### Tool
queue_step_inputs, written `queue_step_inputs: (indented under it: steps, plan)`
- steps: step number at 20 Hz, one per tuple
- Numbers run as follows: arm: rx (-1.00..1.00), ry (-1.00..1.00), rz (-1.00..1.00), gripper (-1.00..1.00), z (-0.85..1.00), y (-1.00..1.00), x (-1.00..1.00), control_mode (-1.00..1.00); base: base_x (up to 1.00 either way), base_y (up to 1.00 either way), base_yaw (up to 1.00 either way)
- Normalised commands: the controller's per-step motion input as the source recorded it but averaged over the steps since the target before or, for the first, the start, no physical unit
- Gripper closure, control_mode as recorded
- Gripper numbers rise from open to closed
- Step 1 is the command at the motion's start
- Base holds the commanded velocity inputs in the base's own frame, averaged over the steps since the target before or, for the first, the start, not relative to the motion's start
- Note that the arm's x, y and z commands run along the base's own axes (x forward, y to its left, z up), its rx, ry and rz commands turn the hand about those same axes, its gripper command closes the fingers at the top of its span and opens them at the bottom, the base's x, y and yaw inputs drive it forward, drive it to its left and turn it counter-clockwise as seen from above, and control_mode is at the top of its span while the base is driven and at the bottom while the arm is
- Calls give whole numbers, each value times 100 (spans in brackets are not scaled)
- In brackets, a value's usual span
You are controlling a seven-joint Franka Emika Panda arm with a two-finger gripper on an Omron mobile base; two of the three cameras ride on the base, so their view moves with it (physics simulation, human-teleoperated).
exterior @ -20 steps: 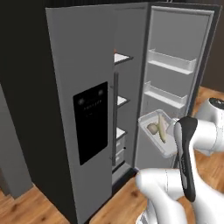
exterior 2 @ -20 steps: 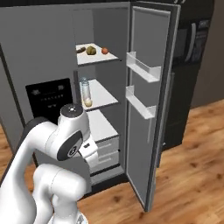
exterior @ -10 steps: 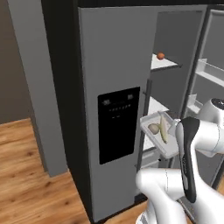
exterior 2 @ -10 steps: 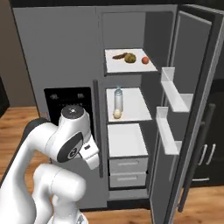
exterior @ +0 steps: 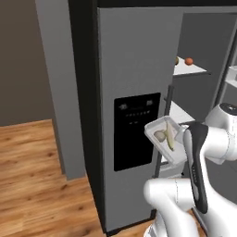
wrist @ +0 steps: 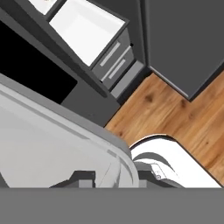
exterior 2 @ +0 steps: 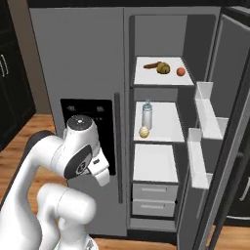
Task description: Place the tupperware on the second highest shelf of the fridge. Make space for the tupperware among the existing items by rearranging them on the shelves if needed. Close the fridge door when finished.
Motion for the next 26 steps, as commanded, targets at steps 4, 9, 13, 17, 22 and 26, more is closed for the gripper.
queue_step_inputs:
  steps: [4, 9, 13, 17, 22, 26]
  plan:
    - [0, 0, 0, 100, 0, 0, 0, 100, 48, -34, 0]
    - [0, 0, 0, 100, 0, 0, 0, 100, 8, -49, 1]
    - [0, 0, 0, 100, 0, 0, 0, 100, 35, -39, 0]
    - [0, 0, 0, 100, 0, 0, 0, 100, 44, -41, 0]
    - [0, 0, 0, 100, 0, 0, 0, 100, 24, -44, 0]
    - [0, 0, 0, 100, 0, 0, 0, 100, 1, -15, 0]
